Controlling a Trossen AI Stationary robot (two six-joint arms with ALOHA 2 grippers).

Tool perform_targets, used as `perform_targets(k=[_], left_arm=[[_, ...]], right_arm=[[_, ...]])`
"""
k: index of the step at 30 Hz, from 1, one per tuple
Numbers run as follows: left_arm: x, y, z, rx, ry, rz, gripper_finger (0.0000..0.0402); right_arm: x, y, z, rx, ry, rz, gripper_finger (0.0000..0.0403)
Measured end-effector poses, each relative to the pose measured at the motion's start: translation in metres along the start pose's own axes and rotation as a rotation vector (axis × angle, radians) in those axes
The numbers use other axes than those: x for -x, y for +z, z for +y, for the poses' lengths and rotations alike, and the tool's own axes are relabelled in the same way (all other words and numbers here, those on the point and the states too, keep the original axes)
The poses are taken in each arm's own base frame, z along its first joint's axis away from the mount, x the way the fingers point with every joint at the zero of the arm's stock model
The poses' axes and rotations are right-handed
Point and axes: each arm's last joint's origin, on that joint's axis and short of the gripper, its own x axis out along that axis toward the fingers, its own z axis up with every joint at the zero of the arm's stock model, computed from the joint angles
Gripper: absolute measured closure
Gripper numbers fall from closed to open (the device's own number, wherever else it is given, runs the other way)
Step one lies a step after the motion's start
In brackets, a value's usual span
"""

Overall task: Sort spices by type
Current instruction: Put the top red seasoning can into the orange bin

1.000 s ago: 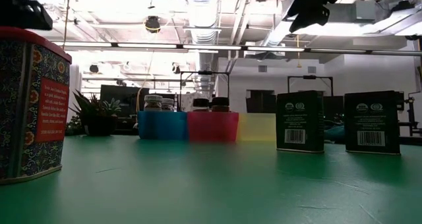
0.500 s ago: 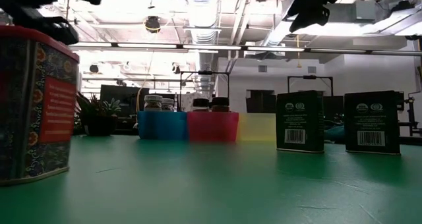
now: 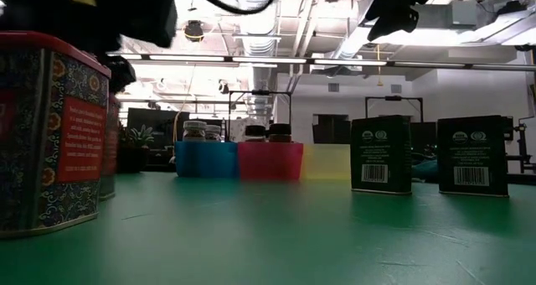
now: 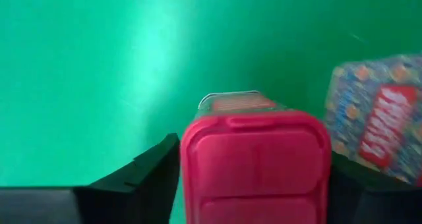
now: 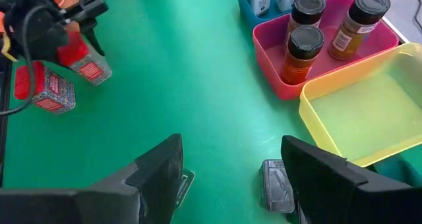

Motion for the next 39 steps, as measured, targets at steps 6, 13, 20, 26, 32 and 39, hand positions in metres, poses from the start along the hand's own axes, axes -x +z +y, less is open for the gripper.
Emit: perform_targets(k=[6, 13, 20, 26, 32, 39], left_arm=[[-0.001, 0.007, 0.013, 0.038, 0.003, 0.038, 0.0203], [0.023, 0.011, 0.030, 0.102, -0.019, 0.053, 0.0203], [0.089, 0.002, 0.041, 0.147, -0.194, 0.091, 0.0203], [0.135, -0.046, 0.022, 0.153, -0.415, 0.252, 0.0203], [0.151, -0.091, -0.005, 0.208, -0.407, 0.341, 0.0198], [0.126, -0.120, -0.038, 0.456, -0.199, 0.360, 0.0197]], right_arm=[[0.000, 0.000, 0.000, 0.002, 0.000, 0.000, 0.0119], [0.000, 0.000, 0.000, 0.009, 0.000, 0.000, 0.0119], [0.000, 0.001, -0.002, 0.025, -0.009, -0.002, 0.0119], [-0.001, 0.004, -0.011, 0.000, -0.037, -0.015, 0.0119], [-0.001, 0.006, -0.016, 0.007, -0.054, -0.032, 0.0119], [-0.001, 0.008, -0.021, 0.010, -0.071, -0.034, 0.0119]])
